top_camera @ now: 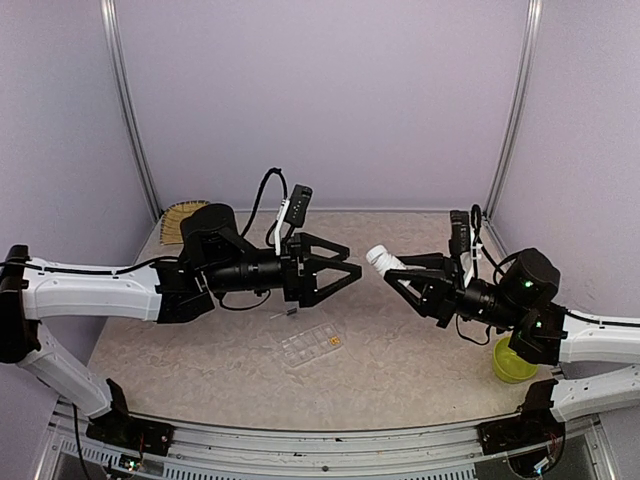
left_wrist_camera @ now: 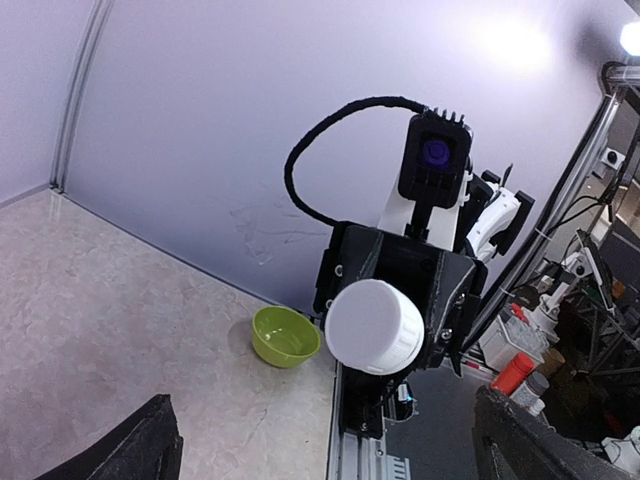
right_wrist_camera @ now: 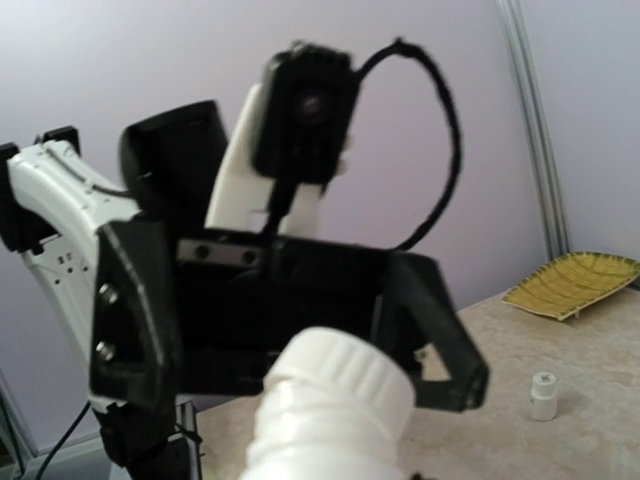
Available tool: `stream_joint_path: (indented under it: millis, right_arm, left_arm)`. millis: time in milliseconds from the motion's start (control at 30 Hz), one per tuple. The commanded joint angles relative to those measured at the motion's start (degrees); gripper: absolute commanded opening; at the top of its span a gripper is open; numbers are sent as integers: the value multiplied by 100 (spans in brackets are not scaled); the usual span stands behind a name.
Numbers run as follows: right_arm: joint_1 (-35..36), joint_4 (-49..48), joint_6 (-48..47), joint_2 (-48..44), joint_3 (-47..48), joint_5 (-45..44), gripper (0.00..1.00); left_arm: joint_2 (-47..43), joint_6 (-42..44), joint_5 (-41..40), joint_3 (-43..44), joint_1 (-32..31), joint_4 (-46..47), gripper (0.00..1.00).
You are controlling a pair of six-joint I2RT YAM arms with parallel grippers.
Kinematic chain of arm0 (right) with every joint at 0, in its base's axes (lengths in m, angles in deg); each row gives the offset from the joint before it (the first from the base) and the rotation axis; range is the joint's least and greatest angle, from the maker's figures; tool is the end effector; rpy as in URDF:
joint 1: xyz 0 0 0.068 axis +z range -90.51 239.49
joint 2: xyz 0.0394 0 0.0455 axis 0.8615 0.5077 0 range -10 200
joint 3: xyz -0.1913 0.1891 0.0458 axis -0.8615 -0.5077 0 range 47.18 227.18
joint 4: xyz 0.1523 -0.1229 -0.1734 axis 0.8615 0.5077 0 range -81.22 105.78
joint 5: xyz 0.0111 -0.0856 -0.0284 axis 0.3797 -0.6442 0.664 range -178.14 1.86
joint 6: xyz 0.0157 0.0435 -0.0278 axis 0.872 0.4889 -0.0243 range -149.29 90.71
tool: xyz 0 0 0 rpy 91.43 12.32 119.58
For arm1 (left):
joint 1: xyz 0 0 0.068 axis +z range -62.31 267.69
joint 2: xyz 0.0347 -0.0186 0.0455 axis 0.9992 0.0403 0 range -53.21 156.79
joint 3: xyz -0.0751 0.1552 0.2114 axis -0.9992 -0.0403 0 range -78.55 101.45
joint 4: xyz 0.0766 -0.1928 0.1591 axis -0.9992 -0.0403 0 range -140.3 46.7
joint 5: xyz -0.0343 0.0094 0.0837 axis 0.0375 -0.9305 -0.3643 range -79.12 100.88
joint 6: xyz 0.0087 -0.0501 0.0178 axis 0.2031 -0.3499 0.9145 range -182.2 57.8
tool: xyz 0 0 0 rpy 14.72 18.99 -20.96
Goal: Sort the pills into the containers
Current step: Unscrew the lid of the pill bottle from the pill bottle.
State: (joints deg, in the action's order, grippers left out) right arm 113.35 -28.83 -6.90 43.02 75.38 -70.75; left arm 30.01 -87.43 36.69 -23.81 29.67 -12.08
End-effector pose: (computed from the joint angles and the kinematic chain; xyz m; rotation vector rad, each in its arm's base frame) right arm 0.1176 0.1791 0.2999 -0.6651 1.3297 1.3048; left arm 0.1662 -0.2955 0.3167 0.8624 1.4995 -1.4600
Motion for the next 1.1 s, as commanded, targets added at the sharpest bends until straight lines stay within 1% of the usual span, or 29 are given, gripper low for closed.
stream_joint_path:
  millis: [0, 167, 500, 767, 1067]
  right_arm:
    - [-20, -170, -66, -38, -4, 245, 8]
    - [-19, -185, -56, 25, 12, 327, 8]
    - [-18, -199, -25, 155, 58, 432, 8]
    - [-20, -183, -32, 193, 97, 450, 8]
    - [-17, -140, -58, 183, 141, 484, 8]
  left_arm:
    - [280, -380, 728, 421, 99, 293, 99]
    - [528, -757, 1188, 557, 184, 620, 99]
    - [640, -839, 1493, 683, 186, 716, 98]
    - [708, -897, 1599, 748, 194, 755, 89]
    - [800, -973, 1692, 781, 195, 794, 84]
